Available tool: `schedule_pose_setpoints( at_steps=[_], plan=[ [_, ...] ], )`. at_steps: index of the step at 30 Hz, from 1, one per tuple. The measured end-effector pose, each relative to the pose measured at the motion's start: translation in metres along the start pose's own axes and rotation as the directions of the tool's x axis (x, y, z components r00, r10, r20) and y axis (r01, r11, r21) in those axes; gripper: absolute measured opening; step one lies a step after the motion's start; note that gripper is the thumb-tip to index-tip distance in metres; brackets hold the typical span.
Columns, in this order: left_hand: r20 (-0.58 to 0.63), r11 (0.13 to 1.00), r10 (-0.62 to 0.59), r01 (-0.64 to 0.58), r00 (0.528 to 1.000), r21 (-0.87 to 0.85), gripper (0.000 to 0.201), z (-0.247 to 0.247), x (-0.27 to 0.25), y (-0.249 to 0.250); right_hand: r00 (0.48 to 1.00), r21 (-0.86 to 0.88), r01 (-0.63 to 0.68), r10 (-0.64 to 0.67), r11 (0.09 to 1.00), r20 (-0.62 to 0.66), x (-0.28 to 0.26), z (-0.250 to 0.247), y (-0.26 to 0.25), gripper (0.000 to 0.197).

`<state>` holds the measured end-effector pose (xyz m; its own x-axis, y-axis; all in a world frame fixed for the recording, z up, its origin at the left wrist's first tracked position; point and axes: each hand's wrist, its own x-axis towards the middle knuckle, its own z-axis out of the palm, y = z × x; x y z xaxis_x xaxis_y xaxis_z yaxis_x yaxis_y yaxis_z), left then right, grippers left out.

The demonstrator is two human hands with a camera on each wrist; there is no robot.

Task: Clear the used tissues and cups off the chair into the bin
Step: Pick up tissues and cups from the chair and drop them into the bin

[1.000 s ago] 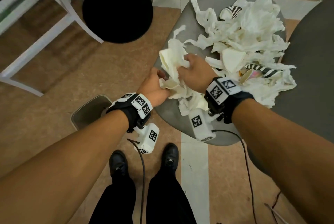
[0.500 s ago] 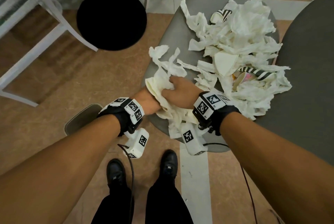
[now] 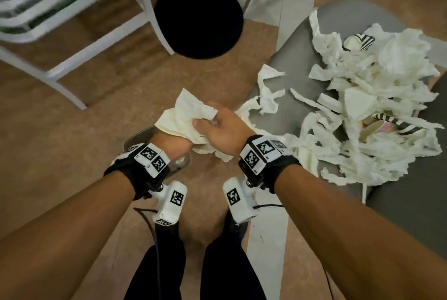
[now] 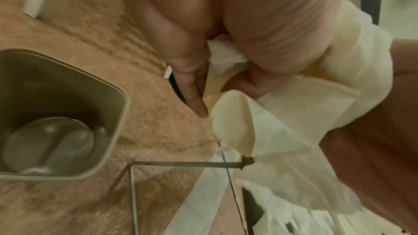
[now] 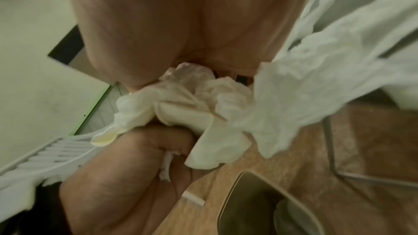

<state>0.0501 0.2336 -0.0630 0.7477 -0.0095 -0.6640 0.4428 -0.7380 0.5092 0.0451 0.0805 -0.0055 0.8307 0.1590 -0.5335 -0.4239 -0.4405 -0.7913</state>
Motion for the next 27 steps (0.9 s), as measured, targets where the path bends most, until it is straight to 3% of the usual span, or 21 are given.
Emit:
schedule_pose_setpoints(
  at_steps=[3,5,7,10,15,22,25,27],
  plan=[
    [-0.036,0.996,0.09,-0.089,0.995,0.015,0.038,-0.023,0.002,-0.032,0.997,0.057,-0.02,0.016,0.998,0.071,0.012,0.054,-0.013,0.032],
    [-0.087,0.996,0.01,-0.018,0.996,-0.086,0.044,-0.038,0.004,-0.061,0.998,-0.041,0.011,-0.008,0.999,0.061,0.029,0.091,-0.01,0.037],
    [-0.134,0.986,-0.128,0.112,0.983,-0.125,0.026,-0.045,0.009,-0.097,0.999,-0.087,0.006,-0.002,0.996,0.047,0.045,0.122,-0.002,0.035],
    [-0.149,0.978,-0.073,0.042,0.986,-0.205,0.05,-0.047,0.029,-0.138,1.0,-0.107,-0.029,0.029,0.994,-0.003,0.07,0.148,0.018,0.03],
    [-0.172,0.956,-0.024,-0.027,0.985,-0.291,0.052,-0.033,0.061,-0.18,0.992,0.049,-0.089,0.093,0.995,-0.085,0.113,0.171,0.057,0.032],
    [0.046,0.976,-0.029,0.038,0.999,-0.216,0.076,-0.011,0.087,-0.221,0.927,0.145,-0.199,0.234,0.969,-0.294,0.155,0.199,0.104,0.027],
    [-0.004,0.979,-0.007,0.006,1.0,-0.202,0.068,-0.009,0.09,-0.232,0.925,0.145,-0.24,0.271,0.96,-0.266,0.161,0.21,0.117,0.039],
    [-0.124,0.984,-0.01,-0.012,0.992,-0.178,0.051,-0.008,0.093,-0.238,0.929,0.043,-0.297,0.299,0.954,-0.218,0.163,0.217,0.125,0.049]
  ],
)
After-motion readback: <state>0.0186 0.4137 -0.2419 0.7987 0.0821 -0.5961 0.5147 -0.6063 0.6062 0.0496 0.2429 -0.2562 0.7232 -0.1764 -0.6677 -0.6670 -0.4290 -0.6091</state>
